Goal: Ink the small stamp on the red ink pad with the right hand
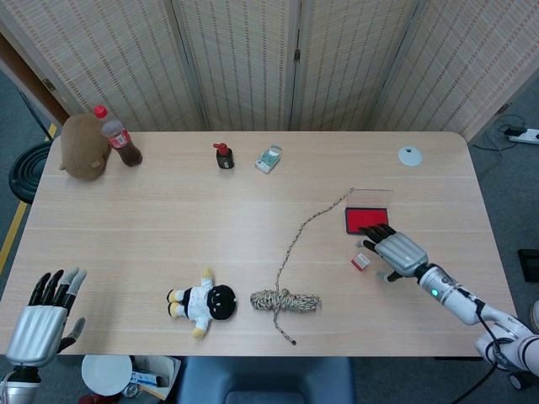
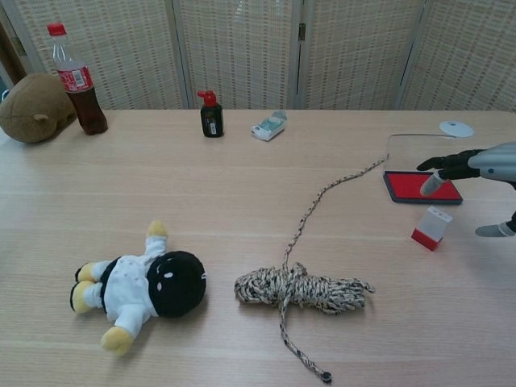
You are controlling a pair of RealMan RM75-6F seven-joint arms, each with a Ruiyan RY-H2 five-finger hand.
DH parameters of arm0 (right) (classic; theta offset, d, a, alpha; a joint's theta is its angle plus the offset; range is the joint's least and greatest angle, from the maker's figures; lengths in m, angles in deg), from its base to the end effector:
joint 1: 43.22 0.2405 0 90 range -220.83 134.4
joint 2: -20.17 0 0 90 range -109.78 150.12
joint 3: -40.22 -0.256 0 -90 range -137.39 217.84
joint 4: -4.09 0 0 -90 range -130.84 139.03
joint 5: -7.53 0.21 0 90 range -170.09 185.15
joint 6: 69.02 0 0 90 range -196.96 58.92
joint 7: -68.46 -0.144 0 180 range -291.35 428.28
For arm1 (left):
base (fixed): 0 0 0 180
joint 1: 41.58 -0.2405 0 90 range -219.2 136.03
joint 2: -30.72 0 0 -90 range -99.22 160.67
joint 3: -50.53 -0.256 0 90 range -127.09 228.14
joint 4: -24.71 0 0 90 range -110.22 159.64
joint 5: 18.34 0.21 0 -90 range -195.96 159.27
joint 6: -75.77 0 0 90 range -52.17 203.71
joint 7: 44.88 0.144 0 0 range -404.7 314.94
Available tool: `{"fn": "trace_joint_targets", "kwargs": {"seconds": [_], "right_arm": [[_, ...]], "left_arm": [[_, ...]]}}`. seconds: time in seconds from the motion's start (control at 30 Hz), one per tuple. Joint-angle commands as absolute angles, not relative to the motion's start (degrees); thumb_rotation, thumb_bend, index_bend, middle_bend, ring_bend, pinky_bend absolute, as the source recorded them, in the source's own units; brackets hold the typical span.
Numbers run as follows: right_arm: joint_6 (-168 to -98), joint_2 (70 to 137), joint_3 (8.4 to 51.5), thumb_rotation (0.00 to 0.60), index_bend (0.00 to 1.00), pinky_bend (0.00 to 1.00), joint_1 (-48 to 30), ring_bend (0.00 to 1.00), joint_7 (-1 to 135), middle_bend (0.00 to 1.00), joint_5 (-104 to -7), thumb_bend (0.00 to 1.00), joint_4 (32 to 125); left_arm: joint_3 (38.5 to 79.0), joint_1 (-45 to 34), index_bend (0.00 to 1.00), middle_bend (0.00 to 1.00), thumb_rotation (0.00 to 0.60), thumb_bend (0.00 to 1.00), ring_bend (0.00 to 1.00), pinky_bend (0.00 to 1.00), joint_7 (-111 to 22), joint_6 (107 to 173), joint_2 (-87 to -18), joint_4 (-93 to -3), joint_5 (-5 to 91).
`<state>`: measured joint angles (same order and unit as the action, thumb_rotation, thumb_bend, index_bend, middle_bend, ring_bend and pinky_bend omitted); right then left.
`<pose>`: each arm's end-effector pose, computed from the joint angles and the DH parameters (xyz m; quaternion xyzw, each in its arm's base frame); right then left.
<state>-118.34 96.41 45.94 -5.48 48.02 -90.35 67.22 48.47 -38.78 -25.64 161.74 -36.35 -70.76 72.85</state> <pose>-0.2970 -0.3309 0.0519 0.8307 -0.3549 0.2334 0.3598 -0.2939 0.1502 0.1247 -0.6704 -0.3220 -0.3095 0.5925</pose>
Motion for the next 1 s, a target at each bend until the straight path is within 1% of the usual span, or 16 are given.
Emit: {"fn": "trace_joint_targets", "kwargs": {"seconds": [0.03,0.37,0.8,1.0], "right_arm": [[-118.23,97.26,46.17,0.6,0.19,0.0,-4.78,0.0,46.96,0.0,-90.36,0.27,66.15],[-118.06,98.61,47.09,0.6,0.2,0.0,-2.94,0.0,45.17,0.0,-90.97,0.28,64.17],[-118.32,98.85,48.98,0.6,0.2,0.0,-0.66,0.0,42.47,0.0,-92.49,0.28,61.3],[-119.06,98.91,50.01,0.6,0.24,0.0,-0.84,0.0,41.48,0.0,-92.74,0.29,60.6]], "left_arm": [[48.57,-38.78,0.0,0.0,0.6,0.34,0.0,0.06,-25.74,161.68,-36.3,-70.75,72.63],[48.8,-38.63,0.0,0.0,0.6,0.34,0.0,0.06,-25.6,161.1,-36.44,-70.65,71.88],[50.07,-37.92,0.0,0.0,0.6,0.34,0.0,0.06,-24.09,159.33,-37.33,-70.14,68.6],[50.05,-37.82,0.0,0.0,0.6,0.34,0.0,0.06,-23.62,159.17,-37.5,-70.25,68.29]]}}
